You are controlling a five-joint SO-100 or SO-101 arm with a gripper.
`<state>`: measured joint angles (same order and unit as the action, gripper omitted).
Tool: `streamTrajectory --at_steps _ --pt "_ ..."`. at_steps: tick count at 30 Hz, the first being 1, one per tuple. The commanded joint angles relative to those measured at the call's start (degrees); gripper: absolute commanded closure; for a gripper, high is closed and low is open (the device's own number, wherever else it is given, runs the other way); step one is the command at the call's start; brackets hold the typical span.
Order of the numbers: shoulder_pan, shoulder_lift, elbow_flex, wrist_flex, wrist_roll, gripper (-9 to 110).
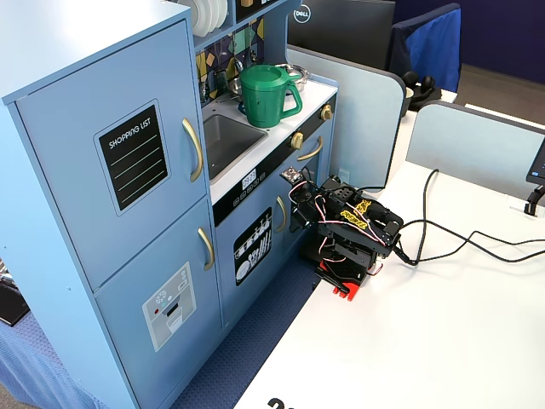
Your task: Open the left cabinet door
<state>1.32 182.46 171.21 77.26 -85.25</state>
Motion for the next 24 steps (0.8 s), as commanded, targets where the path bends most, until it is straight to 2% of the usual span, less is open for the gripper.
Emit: streamTrajectory --at_steps 1,24 --pt "1.7 -0.3 0.6 10.2 0.6 101" --pt "1.8 -0.3 0.5 10.2 0.3 101"
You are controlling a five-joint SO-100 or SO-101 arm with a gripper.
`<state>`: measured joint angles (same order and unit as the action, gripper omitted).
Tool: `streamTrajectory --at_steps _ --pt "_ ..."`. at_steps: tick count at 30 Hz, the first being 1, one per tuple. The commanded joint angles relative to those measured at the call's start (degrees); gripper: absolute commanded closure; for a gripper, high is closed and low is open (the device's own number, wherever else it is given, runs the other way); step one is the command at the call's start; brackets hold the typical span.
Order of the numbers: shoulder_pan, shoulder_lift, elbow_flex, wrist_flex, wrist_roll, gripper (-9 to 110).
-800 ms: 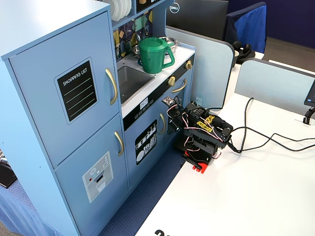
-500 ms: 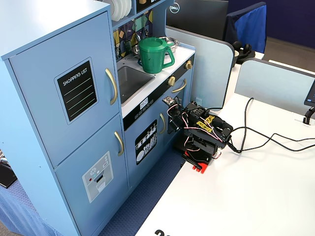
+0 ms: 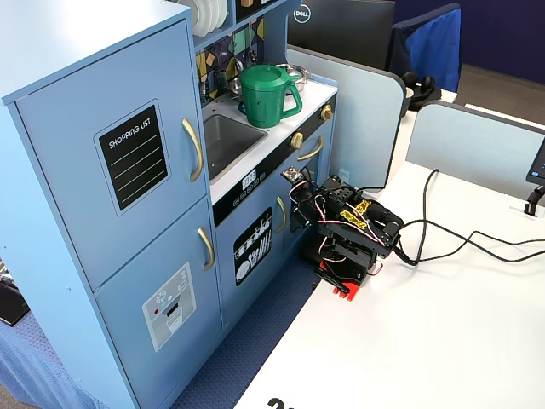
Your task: Open the left cabinet door
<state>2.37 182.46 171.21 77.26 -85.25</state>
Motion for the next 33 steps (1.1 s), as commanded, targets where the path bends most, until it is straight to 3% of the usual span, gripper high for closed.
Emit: streamTrajectory --at_steps 1,7,15,24,33 --pt "0.9 -0.3 0.5 10.2 -0.1 101" --pt "2.8 -0.4 -0.4 -1.8 -3.0 101" --pt "-17.4 -0.5 -16.0 -12.7 7.3 101" --pt "-27.7 -4.2 -30.3 -30.1 -9.3 101" --pt "-38.8 -22.3 -39.5 -55.9 -24.0 96"
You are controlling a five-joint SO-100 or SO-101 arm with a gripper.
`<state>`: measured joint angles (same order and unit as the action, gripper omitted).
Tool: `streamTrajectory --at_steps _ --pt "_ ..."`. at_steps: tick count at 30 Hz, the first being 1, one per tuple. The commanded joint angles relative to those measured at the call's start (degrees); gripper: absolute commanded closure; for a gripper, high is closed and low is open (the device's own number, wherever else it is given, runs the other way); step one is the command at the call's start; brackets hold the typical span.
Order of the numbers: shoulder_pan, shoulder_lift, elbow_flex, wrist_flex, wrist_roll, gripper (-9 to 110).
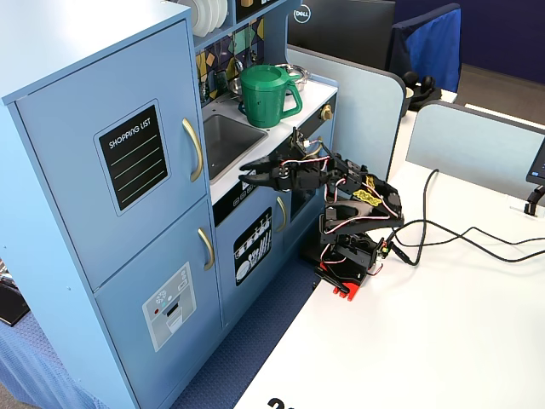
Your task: Open the left cabinet door
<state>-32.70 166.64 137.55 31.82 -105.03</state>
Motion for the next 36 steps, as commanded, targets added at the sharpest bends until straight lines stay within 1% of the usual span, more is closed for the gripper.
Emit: streamTrajectory --at_steps 1,6,10,13,18,21,31,36 --pt "-4.8 -8.3 -6.6 -13.1 -4.9 95" --pt "-10.4 -14.8 -8.8 -24.7 -6.2 84" --pt "-10.9 -17.0 -10.5 -26.0 -6.7 79" --pt "-9.8 -18.6 -13.2 -27.4 -3.6 77" --pt "-7.8 -21.2 -17.9 -28.7 6.5 78" --pt "-6.2 -22.1 -18.3 -28.3 9.2 79" --pt "-7.2 -28.2 -20.0 -32.1 9.8 81" --pt "-10.9 -31.3 -20.7 -34.3 7.2 81"
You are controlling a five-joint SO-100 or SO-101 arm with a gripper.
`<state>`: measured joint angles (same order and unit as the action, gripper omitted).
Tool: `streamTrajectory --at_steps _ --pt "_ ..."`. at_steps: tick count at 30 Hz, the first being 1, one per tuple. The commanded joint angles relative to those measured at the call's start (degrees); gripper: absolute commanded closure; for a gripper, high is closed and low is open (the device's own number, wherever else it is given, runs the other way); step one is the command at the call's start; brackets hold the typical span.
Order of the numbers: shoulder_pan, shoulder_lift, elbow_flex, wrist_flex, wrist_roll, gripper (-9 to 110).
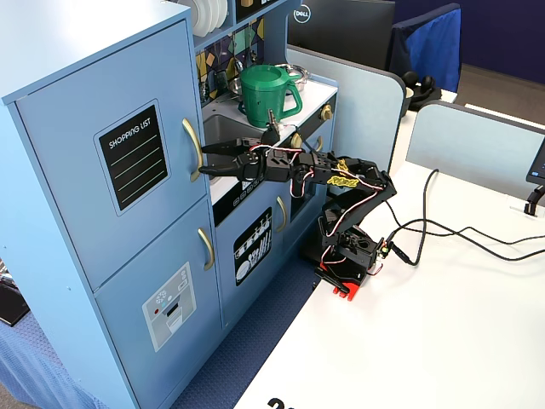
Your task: Open the left cabinet door
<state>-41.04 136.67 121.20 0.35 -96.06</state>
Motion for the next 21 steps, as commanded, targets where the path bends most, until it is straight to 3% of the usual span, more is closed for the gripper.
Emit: streamTrajectory --at_steps 1,13,21 --pt "-3.8 -1.8 -4.3 -3.3 -2.7 81" --pt "-25.7 0.6 9.3 -16.4 -25.7 83" --pt "-24.8 10.4 18.5 -20.4 -30.1 83"
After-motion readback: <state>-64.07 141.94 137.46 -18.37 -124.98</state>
